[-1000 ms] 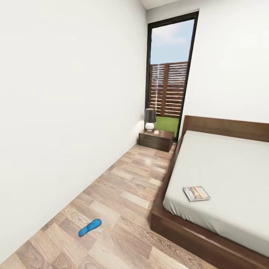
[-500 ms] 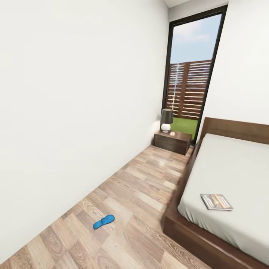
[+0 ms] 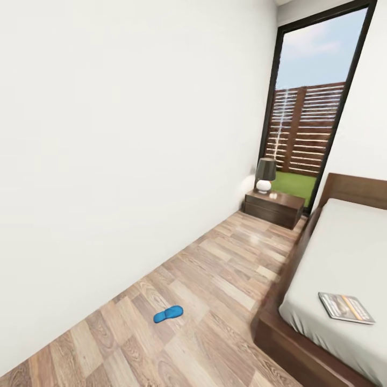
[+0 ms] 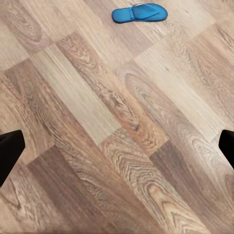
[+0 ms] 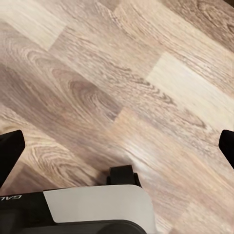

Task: In the bedroom, move the book from the bed onto either nightstand, and place the two sandals side by side next to the bed.

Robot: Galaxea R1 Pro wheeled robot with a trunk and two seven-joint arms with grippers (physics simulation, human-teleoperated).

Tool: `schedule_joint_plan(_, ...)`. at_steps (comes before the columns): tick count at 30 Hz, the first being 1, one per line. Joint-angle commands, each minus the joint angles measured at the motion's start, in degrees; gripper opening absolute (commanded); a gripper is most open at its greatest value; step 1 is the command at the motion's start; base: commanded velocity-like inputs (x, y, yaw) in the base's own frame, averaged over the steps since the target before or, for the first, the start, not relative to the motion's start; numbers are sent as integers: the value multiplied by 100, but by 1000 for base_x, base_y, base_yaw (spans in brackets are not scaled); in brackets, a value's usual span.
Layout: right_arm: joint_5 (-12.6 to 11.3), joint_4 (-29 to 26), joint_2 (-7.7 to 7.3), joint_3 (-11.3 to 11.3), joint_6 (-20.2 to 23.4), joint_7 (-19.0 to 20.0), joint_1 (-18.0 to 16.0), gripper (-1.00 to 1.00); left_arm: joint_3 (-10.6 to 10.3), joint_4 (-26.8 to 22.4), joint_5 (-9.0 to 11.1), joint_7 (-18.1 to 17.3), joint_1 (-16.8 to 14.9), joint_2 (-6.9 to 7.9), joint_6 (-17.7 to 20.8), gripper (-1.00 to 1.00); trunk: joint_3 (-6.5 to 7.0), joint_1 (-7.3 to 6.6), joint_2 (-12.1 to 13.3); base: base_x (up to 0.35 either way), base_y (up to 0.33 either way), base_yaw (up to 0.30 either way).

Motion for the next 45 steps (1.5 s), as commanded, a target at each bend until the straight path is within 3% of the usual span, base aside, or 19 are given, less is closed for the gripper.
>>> schedule_joint_plan(1,-40,-2,0,-1,-9,-1,0,100,5,4,31,2,-4,-3,-15,100,-6,0,-3,0,0,293)
schedule_joint_plan(10,-32,0,3,-1,-9,-1,-2,100,5,4,29,2,-4,-3,-15,100,-6,0,-3,2,0,196)
schedule_joint_plan(39,-31,0,16,17,-9,-2,-3,100,-2,5,22,2,-4,-2,-15,100,-6,0,-3,94,-27,4)
schedule_joint_plan(45,-31,0,17,11,-9,-2,-2,100,-3,4,22,2,-4,-3,-15,100,-6,0,-3,2,0,179)
